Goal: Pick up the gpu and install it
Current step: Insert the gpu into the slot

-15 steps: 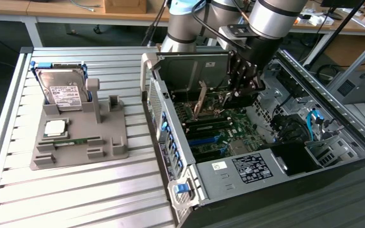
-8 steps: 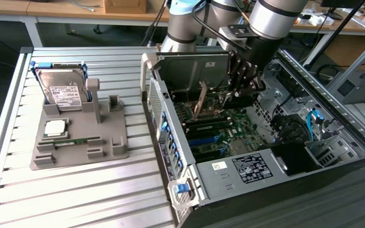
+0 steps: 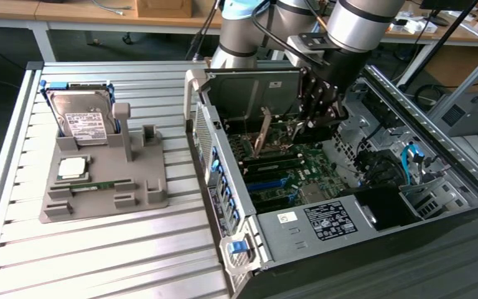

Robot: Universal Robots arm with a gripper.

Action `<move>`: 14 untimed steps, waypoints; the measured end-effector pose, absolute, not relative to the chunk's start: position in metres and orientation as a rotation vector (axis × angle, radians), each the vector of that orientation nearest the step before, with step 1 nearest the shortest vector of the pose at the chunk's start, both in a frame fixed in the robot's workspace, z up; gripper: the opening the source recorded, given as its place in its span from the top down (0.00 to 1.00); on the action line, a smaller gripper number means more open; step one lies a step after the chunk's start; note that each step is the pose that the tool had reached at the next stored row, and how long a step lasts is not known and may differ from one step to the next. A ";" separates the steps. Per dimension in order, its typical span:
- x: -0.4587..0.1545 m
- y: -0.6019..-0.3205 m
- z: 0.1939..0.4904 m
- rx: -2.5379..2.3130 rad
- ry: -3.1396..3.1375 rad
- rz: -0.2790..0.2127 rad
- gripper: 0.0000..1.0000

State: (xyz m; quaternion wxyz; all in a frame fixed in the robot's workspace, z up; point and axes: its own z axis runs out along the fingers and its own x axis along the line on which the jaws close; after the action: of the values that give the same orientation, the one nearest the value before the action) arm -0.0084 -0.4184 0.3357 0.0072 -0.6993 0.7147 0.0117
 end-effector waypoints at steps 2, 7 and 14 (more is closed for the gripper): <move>-0.008 -0.419 0.336 -2.187 2.235 0.037 0.73; -0.008 -0.421 0.336 -2.187 2.235 0.036 0.73; -0.008 -0.423 0.336 -2.187 2.236 0.036 0.73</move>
State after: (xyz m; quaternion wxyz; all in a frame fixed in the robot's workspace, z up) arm -0.0084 -0.4233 0.3356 0.0069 -0.6993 0.7147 0.0114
